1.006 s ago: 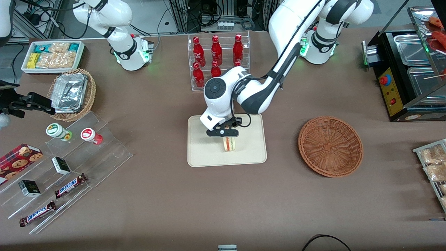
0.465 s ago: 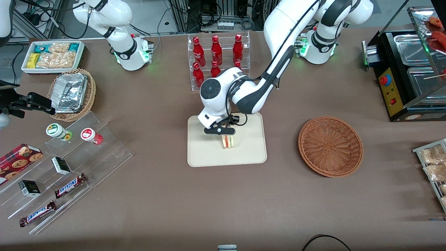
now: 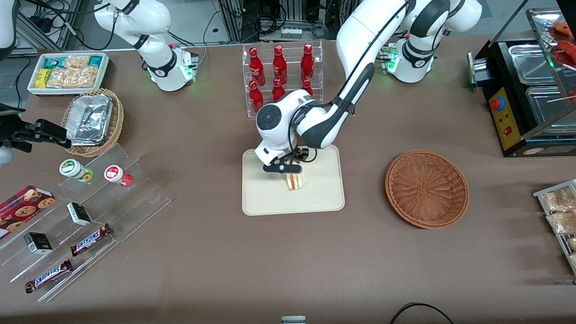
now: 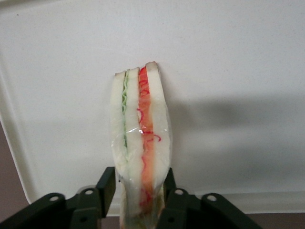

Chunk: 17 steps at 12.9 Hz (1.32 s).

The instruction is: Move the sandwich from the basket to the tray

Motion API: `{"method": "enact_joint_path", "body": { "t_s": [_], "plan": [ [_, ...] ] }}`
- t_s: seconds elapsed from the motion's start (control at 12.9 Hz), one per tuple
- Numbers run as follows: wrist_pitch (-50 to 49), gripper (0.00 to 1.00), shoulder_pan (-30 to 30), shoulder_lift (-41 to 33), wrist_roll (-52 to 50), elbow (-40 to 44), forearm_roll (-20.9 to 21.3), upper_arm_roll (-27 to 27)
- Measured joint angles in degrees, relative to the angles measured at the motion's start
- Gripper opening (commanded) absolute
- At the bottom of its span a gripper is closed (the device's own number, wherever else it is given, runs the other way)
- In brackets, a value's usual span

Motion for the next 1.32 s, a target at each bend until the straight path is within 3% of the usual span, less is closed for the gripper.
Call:
{"method": "enact_joint_path", "body": {
  "t_s": [0.62,0.93,1.32],
  "plan": [
    [-5.73,1.0,0.51,-6.4,-0.49,1.93,-0.02,1.57],
    [-16.43,1.0,4.16,-14.66,-0.47,2.18,-0.02,2.06],
    [-22.34,1.0,9.92,-23.46,1.24,2.06,-0.02,2.25]
  ]
}}
